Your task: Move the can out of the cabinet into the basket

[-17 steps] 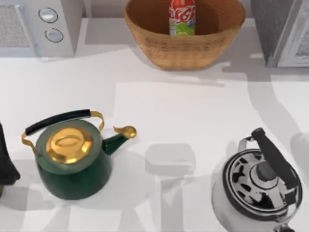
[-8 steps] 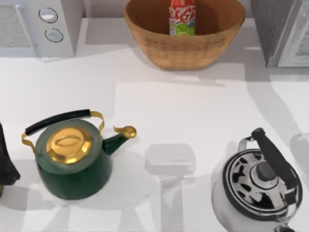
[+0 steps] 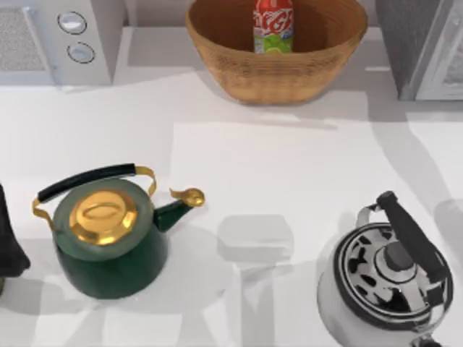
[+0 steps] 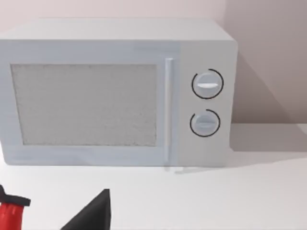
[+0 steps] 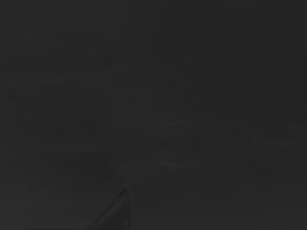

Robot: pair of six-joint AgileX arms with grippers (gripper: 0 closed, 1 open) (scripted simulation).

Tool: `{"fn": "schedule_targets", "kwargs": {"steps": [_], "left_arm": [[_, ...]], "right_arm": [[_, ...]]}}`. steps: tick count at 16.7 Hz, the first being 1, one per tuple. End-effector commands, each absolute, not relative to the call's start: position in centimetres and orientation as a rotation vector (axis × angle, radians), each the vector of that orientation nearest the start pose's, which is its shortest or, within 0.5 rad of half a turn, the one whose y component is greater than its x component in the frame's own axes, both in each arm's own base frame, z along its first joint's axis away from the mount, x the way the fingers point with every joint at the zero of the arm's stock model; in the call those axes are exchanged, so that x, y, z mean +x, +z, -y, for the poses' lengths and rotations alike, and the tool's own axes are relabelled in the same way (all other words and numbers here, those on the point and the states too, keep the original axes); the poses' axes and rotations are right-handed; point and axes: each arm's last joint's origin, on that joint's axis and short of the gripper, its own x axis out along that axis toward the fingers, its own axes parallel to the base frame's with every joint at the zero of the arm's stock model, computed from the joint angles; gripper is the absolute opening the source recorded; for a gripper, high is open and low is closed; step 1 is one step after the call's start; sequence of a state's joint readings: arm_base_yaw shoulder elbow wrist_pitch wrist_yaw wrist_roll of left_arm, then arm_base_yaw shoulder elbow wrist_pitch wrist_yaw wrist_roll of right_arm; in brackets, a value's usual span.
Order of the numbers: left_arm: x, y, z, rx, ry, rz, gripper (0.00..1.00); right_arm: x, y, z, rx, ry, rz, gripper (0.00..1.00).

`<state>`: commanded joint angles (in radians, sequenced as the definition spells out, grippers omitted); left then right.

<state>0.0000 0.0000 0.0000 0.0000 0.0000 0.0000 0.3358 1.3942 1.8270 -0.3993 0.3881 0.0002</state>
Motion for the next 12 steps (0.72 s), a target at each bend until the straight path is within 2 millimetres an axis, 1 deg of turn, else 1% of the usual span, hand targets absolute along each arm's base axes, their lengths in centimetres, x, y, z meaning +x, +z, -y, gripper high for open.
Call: {"fn": "schedule_targets", "kwargs": {"steps": [3, 5, 6, 7, 9, 12], "left_arm": [[10.6, 16.0, 0.1, 0.0, 0.0, 0.0, 1.0], [10.6, 16.0, 0.1, 0.0, 0.0, 0.0, 1.0], [10.6, 16.0, 0.1, 0.0, 0.0, 0.0, 1.0], [10.6, 16.0, 0.1, 0.0, 0.0, 0.0, 1.0], [10.6, 16.0, 0.1, 0.0, 0.0, 0.0, 1.0], [10.6, 16.0, 0.1, 0.0, 0.0, 0.0, 1.0]], "right_arm": [[24.5, 51.7, -7.4, 0.002, -0.036, 0.053, 1.0], [23.0, 50.8, -6.4, 0.004, -0.034, 0.059, 1.0], [22.1, 50.0, -5.9, 0.003, -0.033, 0.058, 1.0], [21.2, 49.0, -5.3, 0.002, -0.032, 0.054, 1.0], [19.2, 46.3, -4.2, -0.002, -0.029, 0.041, 1.0], [16.1, 40.7, -2.7, -0.008, -0.026, 0.012, 1.0]]}}
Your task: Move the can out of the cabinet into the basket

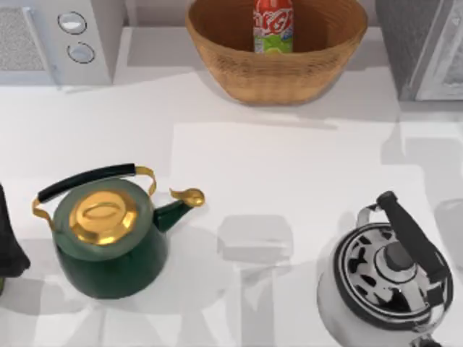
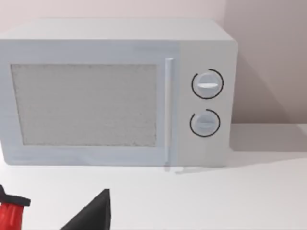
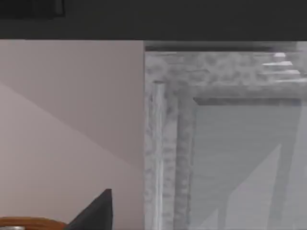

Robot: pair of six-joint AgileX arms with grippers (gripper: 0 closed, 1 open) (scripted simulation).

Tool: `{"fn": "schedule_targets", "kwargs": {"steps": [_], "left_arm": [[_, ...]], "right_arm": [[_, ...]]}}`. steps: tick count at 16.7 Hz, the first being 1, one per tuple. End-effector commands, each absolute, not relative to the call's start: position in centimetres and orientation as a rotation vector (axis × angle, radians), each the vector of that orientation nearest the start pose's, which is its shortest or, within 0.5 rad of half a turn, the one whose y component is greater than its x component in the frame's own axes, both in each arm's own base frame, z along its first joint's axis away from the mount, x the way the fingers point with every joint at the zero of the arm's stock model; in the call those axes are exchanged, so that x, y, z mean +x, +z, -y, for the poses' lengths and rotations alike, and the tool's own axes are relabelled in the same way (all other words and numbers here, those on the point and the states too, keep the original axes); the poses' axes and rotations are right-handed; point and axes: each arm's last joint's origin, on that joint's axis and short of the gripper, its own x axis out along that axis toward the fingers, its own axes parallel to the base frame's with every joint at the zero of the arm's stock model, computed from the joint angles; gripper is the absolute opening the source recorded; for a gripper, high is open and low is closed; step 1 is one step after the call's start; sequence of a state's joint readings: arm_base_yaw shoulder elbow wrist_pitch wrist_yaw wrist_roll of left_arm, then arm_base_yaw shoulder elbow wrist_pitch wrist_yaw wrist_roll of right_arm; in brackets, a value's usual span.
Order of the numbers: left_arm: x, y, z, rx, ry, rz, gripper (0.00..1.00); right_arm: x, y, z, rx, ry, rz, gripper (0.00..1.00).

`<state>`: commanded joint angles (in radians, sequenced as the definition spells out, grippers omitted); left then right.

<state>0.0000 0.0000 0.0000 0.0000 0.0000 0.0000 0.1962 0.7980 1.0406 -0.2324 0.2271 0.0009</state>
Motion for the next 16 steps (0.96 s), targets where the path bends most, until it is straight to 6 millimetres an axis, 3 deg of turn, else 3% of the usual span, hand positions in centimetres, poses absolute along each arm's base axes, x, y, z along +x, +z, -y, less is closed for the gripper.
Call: {"fn": "schedule_targets", "kwargs": {"steps": [4, 9, 12, 16], "left_arm": [[10.6, 16.0, 0.1, 0.0, 0.0, 0.0, 1.0], [10.6, 16.0, 0.1, 0.0, 0.0, 0.0, 1.0], [10.6, 16.0, 0.1, 0.0, 0.0, 0.0, 1.0], [10.6, 16.0, 0.1, 0.0, 0.0, 0.0, 1.0]], "right_arm": [[12.9, 31.5, -1.3, -0.012, -0.018, -0.03, 1.0], [10.9, 20.8, -0.3, -0.005, -0.007, -0.044, 1.0], [10.6, 17.2, 0.0, -0.001, -0.002, -0.016, 1.0], [10.6, 16.0, 0.1, 0.0, 0.0, 0.0, 1.0]]}}
